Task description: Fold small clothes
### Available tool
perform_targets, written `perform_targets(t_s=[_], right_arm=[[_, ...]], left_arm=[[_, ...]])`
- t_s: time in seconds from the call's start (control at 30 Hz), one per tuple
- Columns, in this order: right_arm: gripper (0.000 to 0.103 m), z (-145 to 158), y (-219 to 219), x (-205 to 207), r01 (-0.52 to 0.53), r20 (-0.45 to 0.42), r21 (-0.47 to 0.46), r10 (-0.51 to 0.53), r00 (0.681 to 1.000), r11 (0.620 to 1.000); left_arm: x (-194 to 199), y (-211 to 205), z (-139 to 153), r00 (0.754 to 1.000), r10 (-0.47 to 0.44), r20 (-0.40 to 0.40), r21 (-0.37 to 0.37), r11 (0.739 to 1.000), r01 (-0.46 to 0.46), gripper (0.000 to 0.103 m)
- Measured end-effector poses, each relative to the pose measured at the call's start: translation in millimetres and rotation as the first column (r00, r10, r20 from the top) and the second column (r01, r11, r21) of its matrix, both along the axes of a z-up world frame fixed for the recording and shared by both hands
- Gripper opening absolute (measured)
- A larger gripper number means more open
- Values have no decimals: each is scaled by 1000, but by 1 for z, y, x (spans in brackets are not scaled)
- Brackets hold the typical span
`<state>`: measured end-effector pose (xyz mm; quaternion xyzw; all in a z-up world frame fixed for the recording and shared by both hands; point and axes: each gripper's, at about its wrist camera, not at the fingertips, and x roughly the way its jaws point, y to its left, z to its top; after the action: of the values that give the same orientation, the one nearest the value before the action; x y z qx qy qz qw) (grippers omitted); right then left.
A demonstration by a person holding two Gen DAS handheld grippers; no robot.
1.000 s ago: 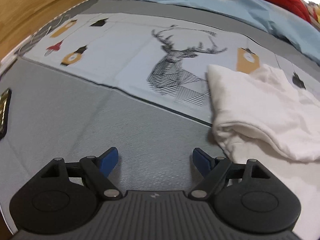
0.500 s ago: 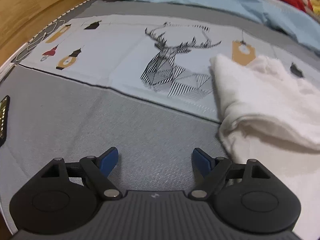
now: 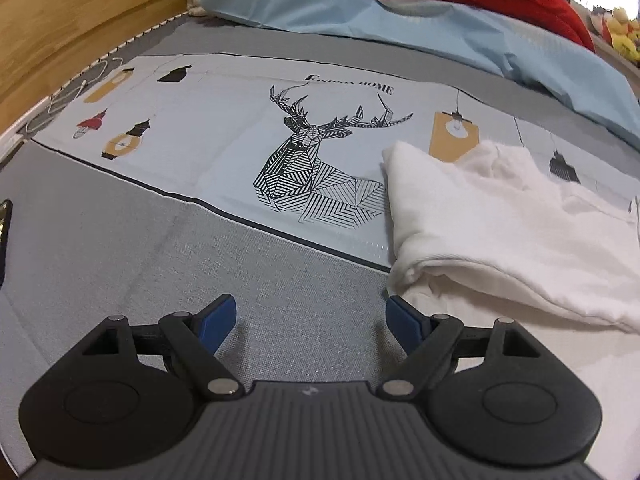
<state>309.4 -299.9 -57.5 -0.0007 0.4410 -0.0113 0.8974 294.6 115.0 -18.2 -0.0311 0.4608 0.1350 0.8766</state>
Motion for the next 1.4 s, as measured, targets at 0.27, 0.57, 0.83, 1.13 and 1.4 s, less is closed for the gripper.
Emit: perform_targets(t_s=[0.27,0.57,0.83,1.13,1.4], right_arm=[[70,78,-26,-114,33,139,198,-61,988,980],[76,86,-52,-270,119,324,241,-195,926,963],[76,85,-66,-287,79,330,401,-225,917,913],[76,79,-73,-274,102,287,430,-243,927,897],[76,70,-84,-251,149,247,385,-258,934,911]], left_arm=[[-16,-8,13,999,-43,12,-37,998,44,86],[-102,-38,38,996,-75,56,-53,996,78,87],[-159,-87,23,989,-136,51,-21,990,137,87],[-140,-107,21,986,-157,51,-41,986,159,87],[-107,-102,13,993,-115,-14,-71,991,114,87]])
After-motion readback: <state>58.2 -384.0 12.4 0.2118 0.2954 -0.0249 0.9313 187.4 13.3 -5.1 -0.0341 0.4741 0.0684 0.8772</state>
